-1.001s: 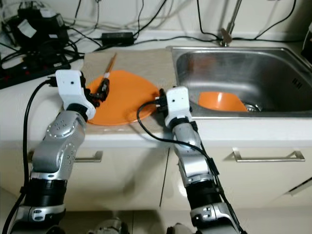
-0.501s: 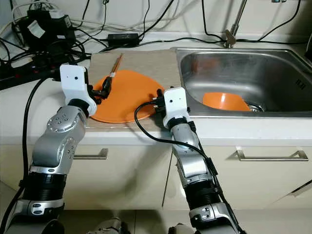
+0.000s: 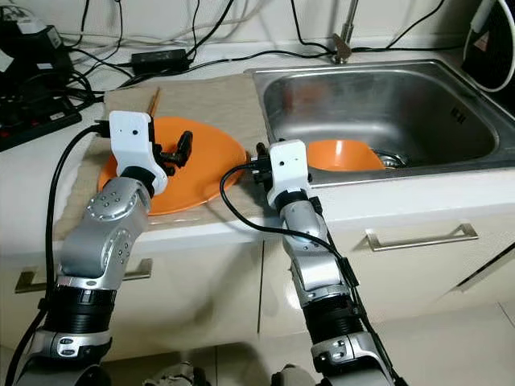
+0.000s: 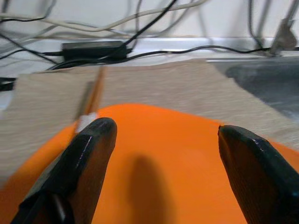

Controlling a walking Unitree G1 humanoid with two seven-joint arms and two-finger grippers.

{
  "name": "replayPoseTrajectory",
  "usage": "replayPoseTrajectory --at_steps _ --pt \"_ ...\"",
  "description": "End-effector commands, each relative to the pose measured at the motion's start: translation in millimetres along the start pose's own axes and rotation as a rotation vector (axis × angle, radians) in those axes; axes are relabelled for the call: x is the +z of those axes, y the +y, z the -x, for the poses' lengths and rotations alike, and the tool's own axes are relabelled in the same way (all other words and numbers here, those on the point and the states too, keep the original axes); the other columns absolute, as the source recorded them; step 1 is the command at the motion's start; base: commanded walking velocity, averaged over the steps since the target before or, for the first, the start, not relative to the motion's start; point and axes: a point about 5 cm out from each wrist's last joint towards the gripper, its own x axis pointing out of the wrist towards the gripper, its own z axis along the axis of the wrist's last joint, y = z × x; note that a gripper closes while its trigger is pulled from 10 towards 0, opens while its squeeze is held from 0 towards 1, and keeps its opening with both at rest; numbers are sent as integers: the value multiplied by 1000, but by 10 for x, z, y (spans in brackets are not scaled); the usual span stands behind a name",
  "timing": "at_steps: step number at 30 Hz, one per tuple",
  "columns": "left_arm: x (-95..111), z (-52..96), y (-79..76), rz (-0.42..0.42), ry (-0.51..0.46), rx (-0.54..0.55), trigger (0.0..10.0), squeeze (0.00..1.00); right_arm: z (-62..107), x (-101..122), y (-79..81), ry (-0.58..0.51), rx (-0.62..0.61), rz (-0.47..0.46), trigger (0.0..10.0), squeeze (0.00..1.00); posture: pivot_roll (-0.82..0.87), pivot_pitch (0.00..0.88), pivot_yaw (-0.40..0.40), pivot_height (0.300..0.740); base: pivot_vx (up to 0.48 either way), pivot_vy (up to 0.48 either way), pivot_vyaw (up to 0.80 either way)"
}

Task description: Kitchen organization

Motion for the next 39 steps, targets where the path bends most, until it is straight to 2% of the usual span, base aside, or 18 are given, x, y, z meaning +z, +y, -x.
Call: replayPoseTrajectory --at_steps 1,4,7,9,11,12,16,18,28,39 --pt "4 17 36 -7 -2 27 10000 0 -1 1 18 7 11 7 10000 0 10 0 34 702 0 0 0" --pt "9 17 45 8 -8 37 10000 0 -13 51 19 -11 13 14 10000 0 10 0 34 702 0 0 0" --pt "72 30 72 21 -62 56 10000 0 -23 169 -16 -79 -3 40 10000 0 12 0 32 702 0 0 0" --pt "139 36 137 18 -81 73 10000 0 -60 283 -80 -102 -18 39 10000 0 13 0 31 702 0 0 0" --pt "156 39 152 12 -84 74 10000 0 -68 305 -98 -104 -22 39 10000 0 13 0 31 702 0 0 0" --pt "186 44 207 -9 -86 77 10000 0 -91 344 -171 -108 -38 40 10000 0 12 0 32 702 0 0 0" --pt "225 29 300 -31 -82 66 10000 0 -122 335 -313 -96 -75 51 10000 0 16 0 35 702 0 0 0" --pt "244 31 304 -34 -90 55 10000 0 -117 326 -336 -90 -84 50 10000 0 17 0 34 702 0 0 0" --pt "252 53 367 8 -100 78 10000 0 -82 292 -258 -74 -72 37 10000 0 20 0 39 702 0 0 0" --pt "255 62 318 24 -119 79 10000 0 -48 243 -185 -55 -46 33 10000 0 17 0 34 702 0 -445 0"
